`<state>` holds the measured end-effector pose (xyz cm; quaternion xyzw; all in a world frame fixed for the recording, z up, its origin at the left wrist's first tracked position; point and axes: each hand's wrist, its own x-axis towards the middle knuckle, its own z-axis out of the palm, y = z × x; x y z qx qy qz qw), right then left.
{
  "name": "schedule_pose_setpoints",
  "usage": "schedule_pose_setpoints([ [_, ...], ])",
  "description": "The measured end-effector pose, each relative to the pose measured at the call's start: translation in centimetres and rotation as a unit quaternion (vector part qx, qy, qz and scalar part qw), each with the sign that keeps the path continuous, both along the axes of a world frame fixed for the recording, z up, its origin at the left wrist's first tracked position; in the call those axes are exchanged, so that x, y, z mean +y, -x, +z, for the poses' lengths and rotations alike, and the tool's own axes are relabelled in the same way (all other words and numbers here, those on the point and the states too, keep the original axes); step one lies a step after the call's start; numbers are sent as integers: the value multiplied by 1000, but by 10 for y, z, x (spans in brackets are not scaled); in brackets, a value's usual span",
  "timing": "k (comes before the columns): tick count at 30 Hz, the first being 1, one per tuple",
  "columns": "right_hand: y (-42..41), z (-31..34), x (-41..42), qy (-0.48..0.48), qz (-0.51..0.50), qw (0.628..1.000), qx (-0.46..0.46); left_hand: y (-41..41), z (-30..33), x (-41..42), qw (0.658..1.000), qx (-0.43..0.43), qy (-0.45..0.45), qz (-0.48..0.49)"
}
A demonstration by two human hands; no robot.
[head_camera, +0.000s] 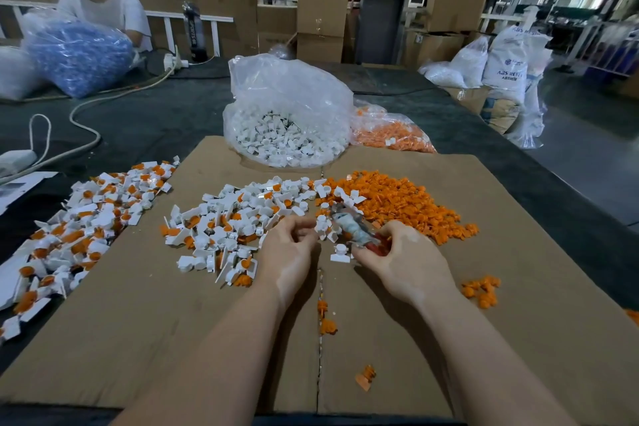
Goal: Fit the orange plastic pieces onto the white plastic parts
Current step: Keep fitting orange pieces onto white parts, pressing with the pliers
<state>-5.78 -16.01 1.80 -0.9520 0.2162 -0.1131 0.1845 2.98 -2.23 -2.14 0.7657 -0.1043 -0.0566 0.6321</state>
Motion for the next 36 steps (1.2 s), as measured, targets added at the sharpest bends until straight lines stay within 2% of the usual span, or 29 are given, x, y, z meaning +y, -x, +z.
schedule_pose_setpoints([
  [4, -4, -5, -11, 96, -68, 993, -9, 1, 1, 1, 995, -67, -73, 2],
  [9, -7, -14, -22, 172, -99, 980, 33, 3, 6, -3, 960, -135, -239, -55],
  [11, -8, -18, -24, 184, -100, 977, 35, 4, 7, -4, 950, -143, -271, -64],
  [18, -8, -21, -18, 219, -114, 965, 91, 5, 5, -5, 985, -82, -149, 19],
  [20, -8, -20, -12, 228, -95, 968, 52, 4, 4, -3, 991, -76, -112, 7],
  [22, -9, -23, -2, 184, -6, 981, -66, 3, 3, -1, 994, -71, -86, -22],
  [24, -10, -25, 14, 77, 98, 976, -179, 2, 3, 2, 992, -80, -79, -50],
  [27, -11, -27, 29, -27, 162, 958, -236, 2, 3, 5, 983, -122, -109, -86],
  [31, -10, -30, 29, -91, 156, 947, -266, 2, 3, 6, 979, -121, -125, -111],
  [36, -8, -31, 27, -192, 87, 939, -272, 8, 4, 7, 988, -70, -48, -129],
])
